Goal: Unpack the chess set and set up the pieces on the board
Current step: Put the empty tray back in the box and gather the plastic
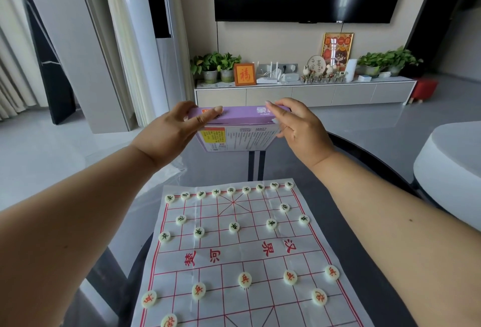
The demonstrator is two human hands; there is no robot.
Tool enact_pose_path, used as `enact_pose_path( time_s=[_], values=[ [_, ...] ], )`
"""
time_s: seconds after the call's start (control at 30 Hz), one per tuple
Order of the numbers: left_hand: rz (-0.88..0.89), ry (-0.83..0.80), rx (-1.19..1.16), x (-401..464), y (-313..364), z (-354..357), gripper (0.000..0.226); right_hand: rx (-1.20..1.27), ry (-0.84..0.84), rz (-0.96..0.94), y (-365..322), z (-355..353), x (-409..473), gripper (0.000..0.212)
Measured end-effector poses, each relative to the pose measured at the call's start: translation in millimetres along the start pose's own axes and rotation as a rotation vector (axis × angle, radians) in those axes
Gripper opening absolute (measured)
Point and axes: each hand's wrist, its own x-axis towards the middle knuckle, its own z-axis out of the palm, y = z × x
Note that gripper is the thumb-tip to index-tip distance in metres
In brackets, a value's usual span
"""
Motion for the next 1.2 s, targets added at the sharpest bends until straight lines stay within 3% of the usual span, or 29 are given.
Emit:
enact_pose_path(
  time_s=[0.23, 0.37, 0.43, 0.53, 0.6, 0.7, 0.83, 0.97, 1.2],
  values=[
    [0.009, 0.01, 0.035, 0, -1, 1, 0.104, -0.101, -0.058, -0.096, 10, 2, -3, 0.037],
    [0.01, 0.025, 0.038, 3, -1, 2, 0.083, -0.086, -0.016, -0.085, 8, 0, -5, 0.035],
    [-0.007, 0.056, 0.031, 5, 2, 3, 0.069, 0.016, 0.046, 0.075, 2, 1, -3, 0.04],
    [-0.059, 0.098, -0.03, 7, 9, 4, 0.043, 0.246, 0.141, 0.571, -5, 0, 1, 0.053],
    [-0.104, 0.101, -0.085, 8, 16, 7, 0.041, 0.33, 0.077, 0.835, -9, -2, 4, 0.047],
    [-0.171, 0.102, -0.176, 8, 25, 11, 0.043, 0.662, 0.053, 1.089, -16, 0, 6, 0.033],
    [-0.466, 0.044, -0.318, 14, 39, 15, 0.046, 0.93, 0.214, 1.265, -8, 2, 7, 0.038],
    [-0.82, -0.107, -0.52, 28, 60, 24, 0.044, 0.928, 0.275, 1.33, -4, 2, -3, 0.016],
    [-0.934, -0.291, -0.746, 65, 114, 51, 0.043, 0.588, 0.355, 1.403, 26, -22, -44, 0.022]
  ],
)
